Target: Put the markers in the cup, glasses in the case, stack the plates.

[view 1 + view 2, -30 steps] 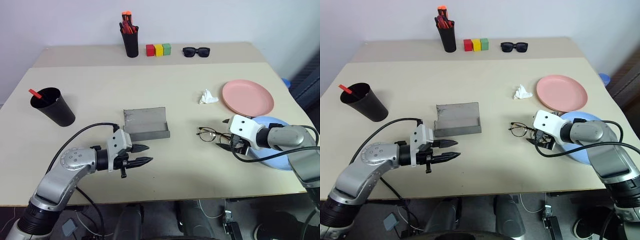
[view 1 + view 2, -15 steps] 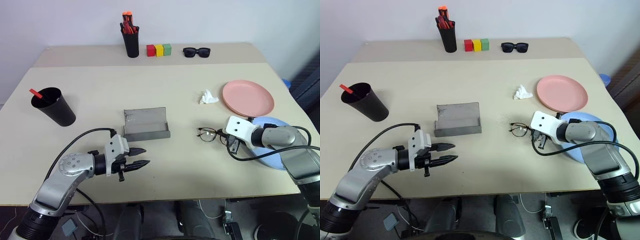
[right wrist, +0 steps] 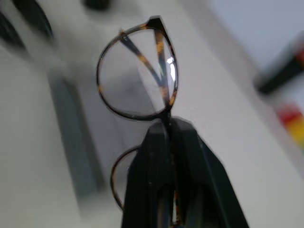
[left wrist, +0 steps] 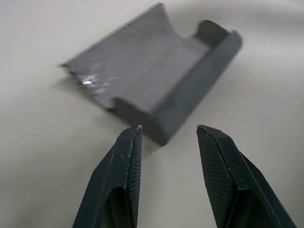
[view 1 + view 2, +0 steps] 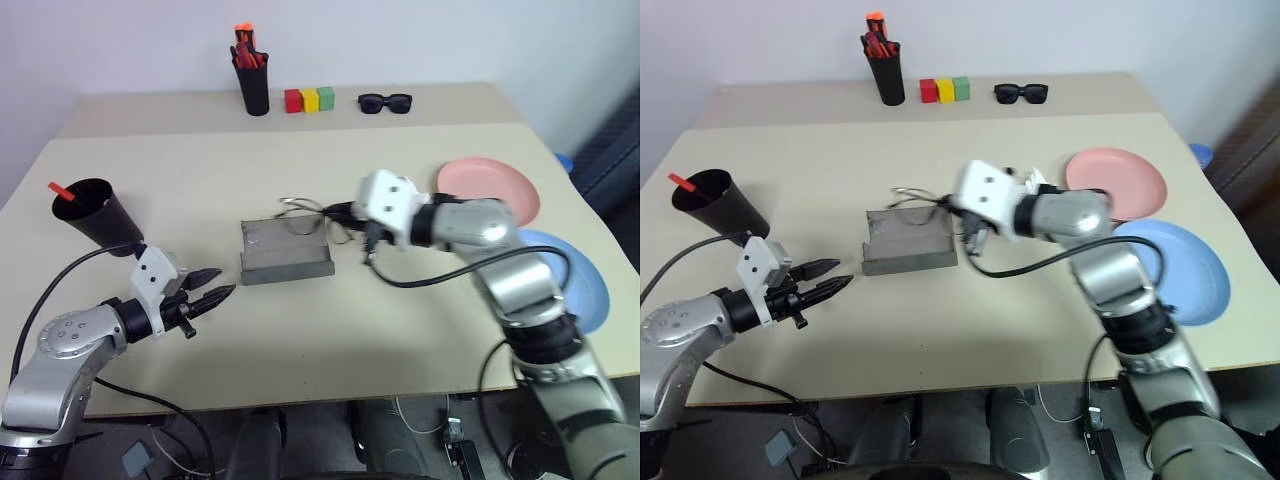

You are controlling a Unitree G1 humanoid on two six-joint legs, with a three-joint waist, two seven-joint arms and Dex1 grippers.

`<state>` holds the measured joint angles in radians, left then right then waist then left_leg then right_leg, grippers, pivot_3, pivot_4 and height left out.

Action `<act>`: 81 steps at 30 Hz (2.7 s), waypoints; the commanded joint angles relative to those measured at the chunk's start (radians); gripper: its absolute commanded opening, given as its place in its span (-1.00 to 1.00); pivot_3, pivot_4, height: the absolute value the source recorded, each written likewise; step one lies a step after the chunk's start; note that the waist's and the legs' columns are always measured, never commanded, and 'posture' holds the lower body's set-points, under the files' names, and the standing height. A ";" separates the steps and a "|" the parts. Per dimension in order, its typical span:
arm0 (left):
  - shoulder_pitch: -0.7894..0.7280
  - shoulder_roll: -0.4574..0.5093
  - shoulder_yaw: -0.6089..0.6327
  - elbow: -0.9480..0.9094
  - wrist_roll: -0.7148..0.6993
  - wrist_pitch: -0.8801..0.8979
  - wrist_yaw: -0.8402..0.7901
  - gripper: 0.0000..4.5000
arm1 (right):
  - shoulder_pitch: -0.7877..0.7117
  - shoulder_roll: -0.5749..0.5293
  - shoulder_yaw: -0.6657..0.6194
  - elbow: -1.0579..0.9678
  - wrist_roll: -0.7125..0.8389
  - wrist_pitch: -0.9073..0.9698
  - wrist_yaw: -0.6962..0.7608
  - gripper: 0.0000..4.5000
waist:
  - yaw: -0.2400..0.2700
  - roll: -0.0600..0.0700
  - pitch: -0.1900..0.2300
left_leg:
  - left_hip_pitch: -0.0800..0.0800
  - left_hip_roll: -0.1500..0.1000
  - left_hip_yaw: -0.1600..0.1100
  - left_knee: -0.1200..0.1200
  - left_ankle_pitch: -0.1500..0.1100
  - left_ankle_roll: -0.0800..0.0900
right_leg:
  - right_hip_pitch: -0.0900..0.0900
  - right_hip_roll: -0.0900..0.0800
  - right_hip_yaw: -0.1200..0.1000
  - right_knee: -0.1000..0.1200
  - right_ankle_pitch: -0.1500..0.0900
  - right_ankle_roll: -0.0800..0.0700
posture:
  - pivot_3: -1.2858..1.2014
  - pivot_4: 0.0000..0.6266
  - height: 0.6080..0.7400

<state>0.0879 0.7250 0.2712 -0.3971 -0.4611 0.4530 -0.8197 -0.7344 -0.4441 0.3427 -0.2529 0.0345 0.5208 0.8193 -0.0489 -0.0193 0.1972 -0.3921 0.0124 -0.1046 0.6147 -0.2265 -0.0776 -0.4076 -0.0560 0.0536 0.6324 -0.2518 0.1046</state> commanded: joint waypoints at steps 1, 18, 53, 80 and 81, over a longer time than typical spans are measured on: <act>0.002 -0.009 0.064 -0.046 -0.048 0.012 0.026 -0.18 | -0.056 0.076 0.046 0.151 -0.067 -0.055 -0.070 -0.97 | 0.007 0.000 0.000 | 0.000 0.000 0.000 0.000 0.000 0.000 | 0.000 0.000 0.000 -0.001 0.000 0.000 | 0.03 -0.52 1.00; -0.016 -0.034 0.065 -0.053 -0.068 0.028 0.092 -0.18 | 0.016 0.072 0.069 0.173 -0.096 -0.003 -0.016 -0.41 | 0.003 0.000 0.000 | 0.001 0.000 0.000 -0.001 0.000 0.000 | -0.001 0.000 0.000 0.000 0.001 0.000 | 0.03 -0.52 1.00; -1.173 -0.300 -0.494 1.293 0.346 -0.203 -0.365 -0.98 | 0.566 -0.249 -0.336 -0.402 0.163 0.008 0.009 0.69 | 0.003 -0.001 0.000 | -0.001 -0.001 -0.002 0.000 0.000 0.000 | 0.000 0.001 -0.001 -0.001 0.002 0.005 | 0.03 -0.52 1.00; -0.627 -0.172 -0.265 0.423 0.141 -0.034 -0.322 -0.98 | 0.346 -0.344 -0.301 0.067 -0.077 0.026 -0.206 0.69 | 0.009 -0.001 0.000 | -0.001 0.000 -0.001 0.001 0.000 0.000 | 0.001 0.001 -0.001 0.000 0.002 0.005 | 0.03 -0.52 1.00; -0.603 -0.173 -0.249 0.381 0.121 -0.023 -0.308 -0.98 | 0.331 -0.354 -0.287 0.118 -0.107 0.008 -0.221 0.69 | 0.009 -0.001 0.000 | -0.001 0.000 -0.001 0.001 0.000 0.000 | 0.001 0.001 -0.001 0.000 0.002 0.005 | 0.03 -0.52 1.00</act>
<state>-0.5274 0.5490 -0.0337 0.0687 -0.2843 0.4132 -1.1555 -0.3840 -0.7748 0.0558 -0.1901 -0.0177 0.5511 0.6359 -0.0402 -0.0199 0.1972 -0.3927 0.0121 -0.1061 0.6150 -0.2265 -0.0776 -0.4069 -0.0554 0.0528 0.6321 -0.2500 0.1093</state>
